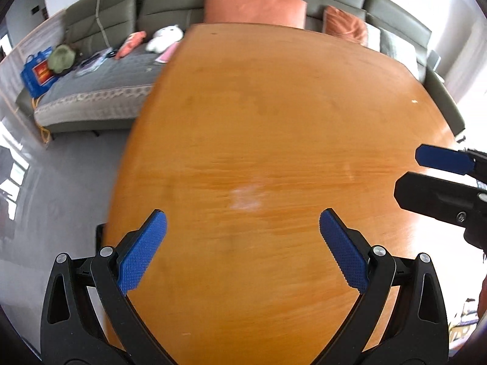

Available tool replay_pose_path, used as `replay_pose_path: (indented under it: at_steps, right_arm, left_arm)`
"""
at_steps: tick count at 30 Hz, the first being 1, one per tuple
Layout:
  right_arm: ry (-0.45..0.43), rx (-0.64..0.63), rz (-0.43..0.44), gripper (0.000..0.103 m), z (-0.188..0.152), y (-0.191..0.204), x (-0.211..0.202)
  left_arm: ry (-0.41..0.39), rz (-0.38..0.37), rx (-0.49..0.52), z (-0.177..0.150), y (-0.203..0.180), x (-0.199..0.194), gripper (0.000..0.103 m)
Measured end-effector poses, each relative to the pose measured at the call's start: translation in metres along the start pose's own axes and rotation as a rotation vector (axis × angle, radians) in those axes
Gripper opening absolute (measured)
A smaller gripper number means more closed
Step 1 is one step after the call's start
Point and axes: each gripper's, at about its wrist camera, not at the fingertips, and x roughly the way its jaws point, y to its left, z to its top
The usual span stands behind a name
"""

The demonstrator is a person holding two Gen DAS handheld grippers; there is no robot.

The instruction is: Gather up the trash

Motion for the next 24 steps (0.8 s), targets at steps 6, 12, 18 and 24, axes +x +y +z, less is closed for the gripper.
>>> replay_pose_path:
  at_steps: [6, 12, 18, 24]
  right_arm:
    - [-0.022, 0.088, -0.055, 0.078, -0.026, -0.055, -0.004]
    - [-0.060, 0.166, -0.110, 0.078, -0.054, -0.099, -0.003]
    - [-0.093, 0.165, -0.162, 0.078, -0.080, -0.123, -0.002]
    - [-0.099, 0.183, -0.191, 0.078, -0.088, -0.132, 0.005]
  left_arm:
    - [-0.008, -0.015, 0.012, 0.003, -0.040, 0.017, 0.097]
    - [-0.006, 0.011, 0.036, -0.004, -0.075, 0.033, 0.097]
    - [-0.011, 0.022, 0.059, -0.015, -0.100, 0.043, 0.097]
    - [-0.034, 0.049, 0.084, -0.020, -0.114, 0.051, 0.097]
